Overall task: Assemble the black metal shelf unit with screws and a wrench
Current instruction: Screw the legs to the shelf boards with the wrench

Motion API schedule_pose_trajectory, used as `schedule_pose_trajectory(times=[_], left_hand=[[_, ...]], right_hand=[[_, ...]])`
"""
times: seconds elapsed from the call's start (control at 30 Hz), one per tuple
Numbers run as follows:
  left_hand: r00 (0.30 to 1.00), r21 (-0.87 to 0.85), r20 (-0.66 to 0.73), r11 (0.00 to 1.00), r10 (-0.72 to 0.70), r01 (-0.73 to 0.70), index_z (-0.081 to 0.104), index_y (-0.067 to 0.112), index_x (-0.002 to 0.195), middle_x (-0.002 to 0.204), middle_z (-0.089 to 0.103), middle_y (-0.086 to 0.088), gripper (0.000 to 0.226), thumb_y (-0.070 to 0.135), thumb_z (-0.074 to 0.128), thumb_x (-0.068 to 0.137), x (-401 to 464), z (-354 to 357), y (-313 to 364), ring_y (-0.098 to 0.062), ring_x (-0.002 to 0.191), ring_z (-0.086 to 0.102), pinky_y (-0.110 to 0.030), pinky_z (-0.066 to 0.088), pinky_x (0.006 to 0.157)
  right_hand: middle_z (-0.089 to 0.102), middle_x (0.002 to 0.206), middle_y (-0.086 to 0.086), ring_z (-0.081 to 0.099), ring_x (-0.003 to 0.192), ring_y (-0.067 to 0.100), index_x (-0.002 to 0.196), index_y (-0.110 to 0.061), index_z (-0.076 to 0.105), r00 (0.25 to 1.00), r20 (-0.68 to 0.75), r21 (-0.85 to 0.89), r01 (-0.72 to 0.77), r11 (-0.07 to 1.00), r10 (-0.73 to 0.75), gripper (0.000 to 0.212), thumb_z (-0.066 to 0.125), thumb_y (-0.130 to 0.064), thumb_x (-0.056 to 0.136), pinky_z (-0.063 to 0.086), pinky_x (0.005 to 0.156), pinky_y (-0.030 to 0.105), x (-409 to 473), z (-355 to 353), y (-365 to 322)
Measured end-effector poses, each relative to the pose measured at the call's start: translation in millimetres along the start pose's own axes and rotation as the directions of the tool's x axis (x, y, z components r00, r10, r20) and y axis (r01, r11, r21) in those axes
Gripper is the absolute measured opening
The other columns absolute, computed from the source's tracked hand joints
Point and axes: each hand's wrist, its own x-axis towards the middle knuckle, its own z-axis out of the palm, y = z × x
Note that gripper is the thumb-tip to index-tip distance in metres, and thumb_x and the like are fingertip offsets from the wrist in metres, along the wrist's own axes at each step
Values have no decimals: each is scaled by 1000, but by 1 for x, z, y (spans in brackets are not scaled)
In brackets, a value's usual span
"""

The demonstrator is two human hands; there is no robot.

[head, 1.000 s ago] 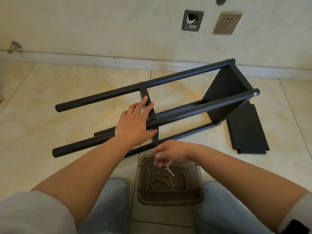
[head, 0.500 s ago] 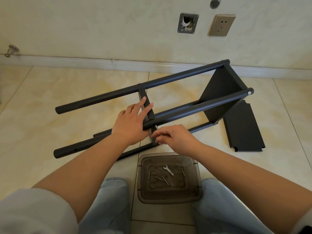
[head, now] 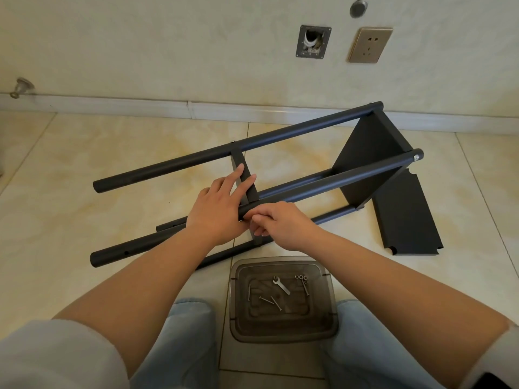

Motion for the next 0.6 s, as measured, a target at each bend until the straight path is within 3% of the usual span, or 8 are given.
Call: schedule_pose_trajectory(times=[0.2,0.33,0.47,0.6], left_hand=[[1000,-9,-8,1000,-4,4,-2,37,149,158,-10,7,82,57,49,88,1,2,0,-22,142,13,-39,26,112],[1000,-15,-3,1000,-6,6,-1,37,149,158,-10,7,82,56,49,88,0,1,0,-22,142,13,-39,26,112],[1000,-13,-9,1000,-5,5,0,37,149,158,-10,7,81,57,48,88,0,1,0,-21,142,13,-39,25,112],[1000,-14,-1,1000,-9,9,-1,37,149,158,-10,7,81,53,50,88,0,0,1,-22,142,13,-39,25,113]], right_hand=[[67,86,-1,64,81,12,105,-13,64,988,-155,79,-4,997,17,24,41,-16,100,52,85,31,-1,8,1],[65,82,-3,61,77,10,99,-15,63,978,-208,45,-3,999,13,21,43,-18,100,51,79,25,1,12,2],[62,73,-5,58,68,6,94,-18,62,958,-255,288,-52,956,129,20,44,-16,99,48,68,17,2,19,4],[58,80,-5,54,75,9,97,-17,60,965,-257,69,-23,997,40,19,42,-18,100,43,68,17,1,20,4]])
